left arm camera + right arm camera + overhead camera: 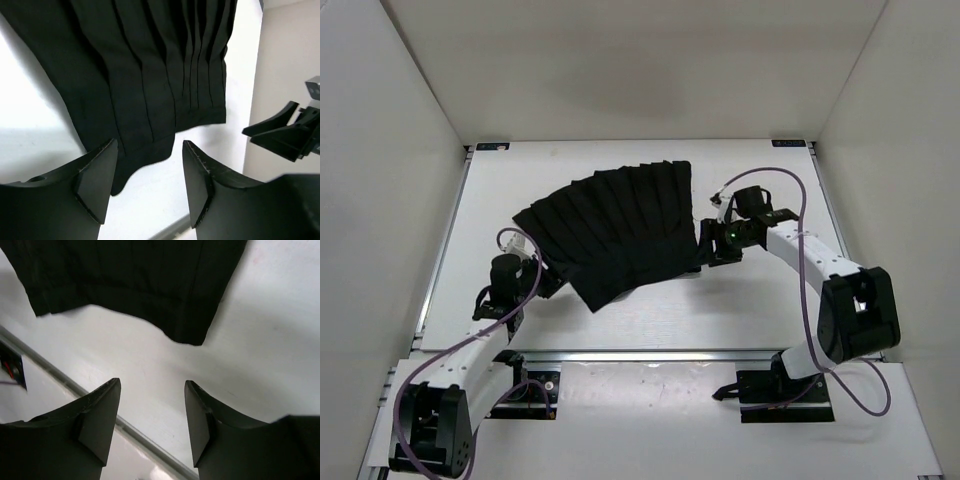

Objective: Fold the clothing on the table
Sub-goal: Flatten the skirt out, then fold the skirt

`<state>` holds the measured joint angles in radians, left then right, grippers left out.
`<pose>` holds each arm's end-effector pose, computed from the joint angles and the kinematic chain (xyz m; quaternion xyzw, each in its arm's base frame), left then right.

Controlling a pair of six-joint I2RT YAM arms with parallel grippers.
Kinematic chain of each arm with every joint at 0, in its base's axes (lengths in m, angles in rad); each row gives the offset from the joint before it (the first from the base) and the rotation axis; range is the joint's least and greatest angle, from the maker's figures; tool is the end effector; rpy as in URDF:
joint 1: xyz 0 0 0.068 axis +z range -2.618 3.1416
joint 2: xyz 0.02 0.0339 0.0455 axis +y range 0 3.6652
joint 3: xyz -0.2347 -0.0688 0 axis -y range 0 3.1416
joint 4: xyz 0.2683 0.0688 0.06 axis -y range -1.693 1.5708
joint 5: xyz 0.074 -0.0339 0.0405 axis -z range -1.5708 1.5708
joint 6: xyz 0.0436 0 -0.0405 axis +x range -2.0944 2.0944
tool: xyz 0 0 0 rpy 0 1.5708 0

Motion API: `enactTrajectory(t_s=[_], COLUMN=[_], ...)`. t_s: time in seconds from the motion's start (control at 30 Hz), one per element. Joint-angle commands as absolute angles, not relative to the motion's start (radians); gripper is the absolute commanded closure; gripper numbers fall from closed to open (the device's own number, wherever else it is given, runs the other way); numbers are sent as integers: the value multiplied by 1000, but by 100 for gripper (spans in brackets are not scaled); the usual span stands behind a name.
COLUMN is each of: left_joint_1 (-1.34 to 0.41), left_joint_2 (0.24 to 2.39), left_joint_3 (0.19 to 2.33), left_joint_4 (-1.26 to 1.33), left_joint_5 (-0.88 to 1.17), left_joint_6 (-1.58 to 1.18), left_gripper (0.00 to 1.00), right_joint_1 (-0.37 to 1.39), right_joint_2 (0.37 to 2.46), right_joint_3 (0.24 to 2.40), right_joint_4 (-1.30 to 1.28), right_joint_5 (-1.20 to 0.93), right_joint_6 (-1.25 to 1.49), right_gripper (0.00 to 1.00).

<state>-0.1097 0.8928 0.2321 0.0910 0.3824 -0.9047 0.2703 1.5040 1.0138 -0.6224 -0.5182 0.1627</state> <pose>0.2147 -0.0400 0.1173 -0.2493 0.8295 -0.3746 0.3309 0.3014 0.1059 0.1740 -0.1087 0.9369 0.2908 0.1608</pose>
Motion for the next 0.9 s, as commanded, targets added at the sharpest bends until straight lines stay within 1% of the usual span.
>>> enactTrajectory(t_s=[0.0,0.03,0.13,0.23,0.4,0.47,0.57,0.6,0.63,0.67,0.7,0.8,0.87], left_joint_1=[-118,-130,-167,-210,-251,-277,-322,-334,-339,-351,-359,-370,-356], left_joint_2=[893,902,957,989,1019,1061,1135,1169,1199,1212,1232,1253,1244], left_joint_3=[232,230,235,250,226,227,256,261,267,268,276,284,278], left_joint_4=[71,75,28,-36,-12,44,74,84,97,118,124,124,135], left_joint_5=[307,319,305,290,295,296,316,314,324,325,330,321,325], left_joint_6=[-862,-859,-838,-813,-836,-848,-847,-842,-842,-850,-845,-830,-842], left_gripper=[35,35,31,31,32,30,33,35,41,63,100,100,100], right_joint_1=[253,249,226,206,190,180,164,158,160,155,150,149,152], right_joint_2=[1470,1480,1506,1546,1583,1569,1551,1555,1549,1554,1554,1543,1505], right_joint_3=[970,960,937,928,897,861,793,763,744,733,712,643,547], right_joint_4=[-454,-424,-368,-339,-284,-238,-155,-117,-83,-66,-37,56,161], right_joint_5=[-483,-480,-465,-451,-468,-460,-488,-501,-520,-534,-537,-560,-542], right_joint_6=[241,259,293,302,350,389,445,465,489,503,526,600,667], right_gripper=[49,49,48,49,48,48,47,47,49,49,49,50,53])
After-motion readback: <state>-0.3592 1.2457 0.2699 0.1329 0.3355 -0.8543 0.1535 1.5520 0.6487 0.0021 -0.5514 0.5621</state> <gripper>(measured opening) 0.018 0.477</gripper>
